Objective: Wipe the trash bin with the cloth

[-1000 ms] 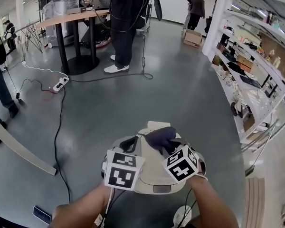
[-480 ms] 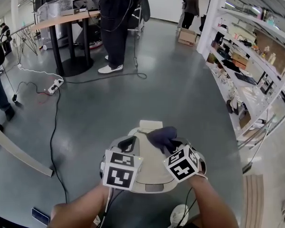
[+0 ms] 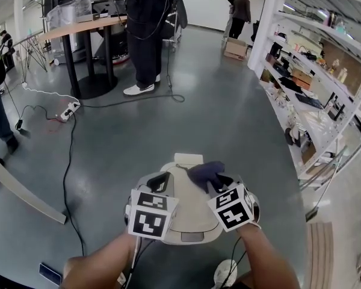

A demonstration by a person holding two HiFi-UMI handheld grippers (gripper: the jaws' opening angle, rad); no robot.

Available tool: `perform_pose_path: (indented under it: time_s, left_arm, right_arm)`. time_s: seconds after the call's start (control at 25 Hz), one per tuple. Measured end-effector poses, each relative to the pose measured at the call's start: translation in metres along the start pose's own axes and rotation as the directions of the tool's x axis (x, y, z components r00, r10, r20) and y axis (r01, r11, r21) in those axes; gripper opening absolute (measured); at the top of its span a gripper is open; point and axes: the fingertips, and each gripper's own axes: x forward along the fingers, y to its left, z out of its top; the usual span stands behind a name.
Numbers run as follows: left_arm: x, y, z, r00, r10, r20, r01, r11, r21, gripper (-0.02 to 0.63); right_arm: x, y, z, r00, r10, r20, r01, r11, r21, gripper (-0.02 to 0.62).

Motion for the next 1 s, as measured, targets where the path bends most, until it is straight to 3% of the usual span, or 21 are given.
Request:
perform_pose_path:
  time_s: [0.24, 0.48, 0.76, 1.0]
  left_arm:
    - [-0.016, 0.014, 0.000, 1.000, 0.026, 0.009, -0.026, 1.000, -0.003, 0.000]
    - [-0.041, 0.031, -0.007, 0.998, 0.056, 0.015, -0.056, 0.998, -0.015, 0.000]
    - [-0.069, 0.047, -0.021, 0.996, 0.086, -0.004, -0.086, 0.996, -0.004, 0.000]
    - [-0.086, 0.054, -0.030, 0.996, 0.083, -0.021, -0.083, 0.996, -0.033, 0.000]
  right_arm:
    - [-0.023, 0.029, 0.035, 0.993, 0.040, 0.109, -0.043, 0.999, 0.025, 0.092]
    - [-0.033, 0.084, 0.053, 0.986, 0.108, 0.125, -0.102, 0.993, -0.051, 0.092]
    - [-0.033, 0.138, 0.055, 0.983, 0.167, 0.079, -0.155, 0.978, -0.140, 0.092]
    - [-0.015, 0.161, 0.037, 0.990, 0.140, -0.022, -0.140, 0.953, -0.268, 0.092]
